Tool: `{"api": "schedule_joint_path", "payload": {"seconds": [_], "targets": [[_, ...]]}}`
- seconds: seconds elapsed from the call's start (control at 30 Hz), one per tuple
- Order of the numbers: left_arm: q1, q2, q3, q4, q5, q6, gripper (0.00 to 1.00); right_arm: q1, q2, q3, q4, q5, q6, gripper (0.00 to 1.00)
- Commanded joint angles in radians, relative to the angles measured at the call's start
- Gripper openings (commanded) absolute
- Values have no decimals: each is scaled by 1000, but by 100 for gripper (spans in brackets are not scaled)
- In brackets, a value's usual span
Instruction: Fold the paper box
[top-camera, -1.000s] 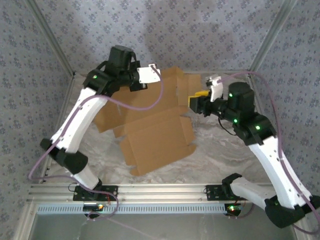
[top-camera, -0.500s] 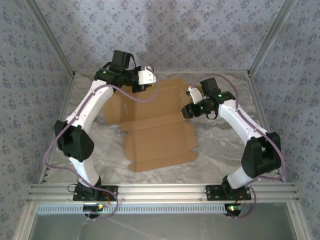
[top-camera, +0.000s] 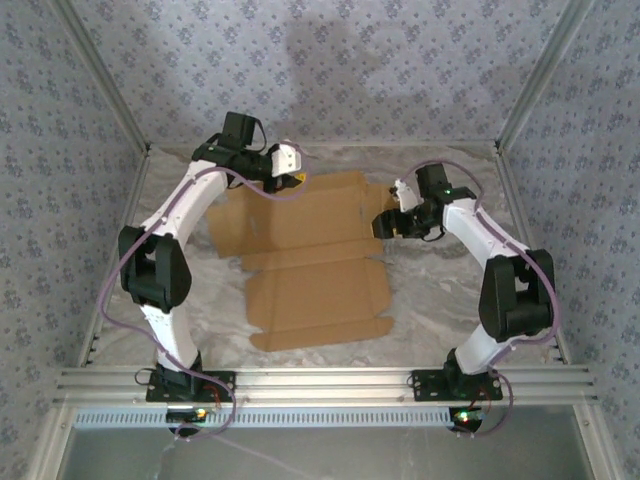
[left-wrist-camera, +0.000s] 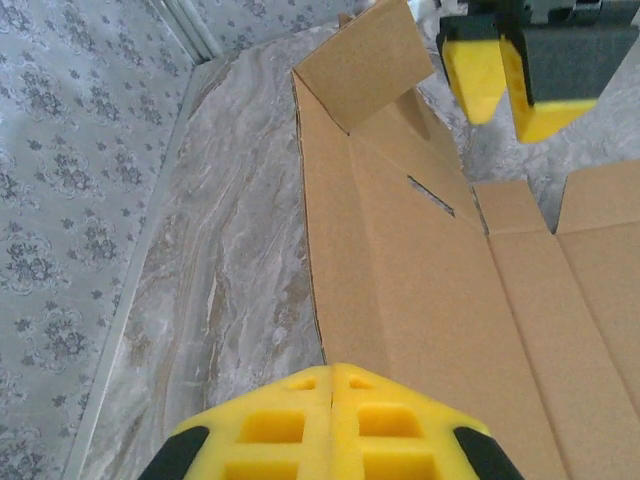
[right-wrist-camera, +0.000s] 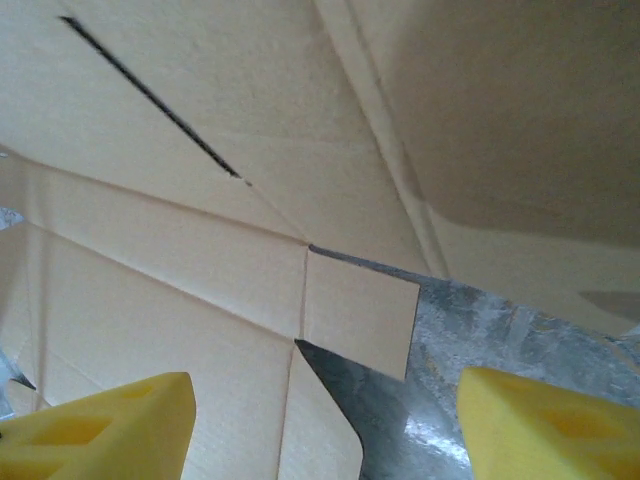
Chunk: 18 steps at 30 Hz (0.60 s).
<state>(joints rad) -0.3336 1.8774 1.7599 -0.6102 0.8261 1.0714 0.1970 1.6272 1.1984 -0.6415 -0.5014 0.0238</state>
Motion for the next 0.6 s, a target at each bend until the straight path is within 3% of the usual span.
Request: {"api": "schedule_joint_path", "payload": {"seconds": [0.0, 0.17, 0.27, 0.47, 0.57], "targets": [[8, -39, 53, -34, 82, 19, 0, 40, 1, -38, -4, 18, 20, 71], [16, -79, 50, -62, 119, 14, 0, 55, -9, -63, 11, 165, 36, 73], [24, -107, 42, -63, 138, -5, 0, 65, -20, -96, 36, 160, 43, 73], [28, -150, 11, -54, 145, -26, 0, 112, -46, -168, 156, 31, 74, 74], [28, -167, -12, -31, 148, -42, 0, 126, -57, -179, 210, 2, 106, 70]]}}
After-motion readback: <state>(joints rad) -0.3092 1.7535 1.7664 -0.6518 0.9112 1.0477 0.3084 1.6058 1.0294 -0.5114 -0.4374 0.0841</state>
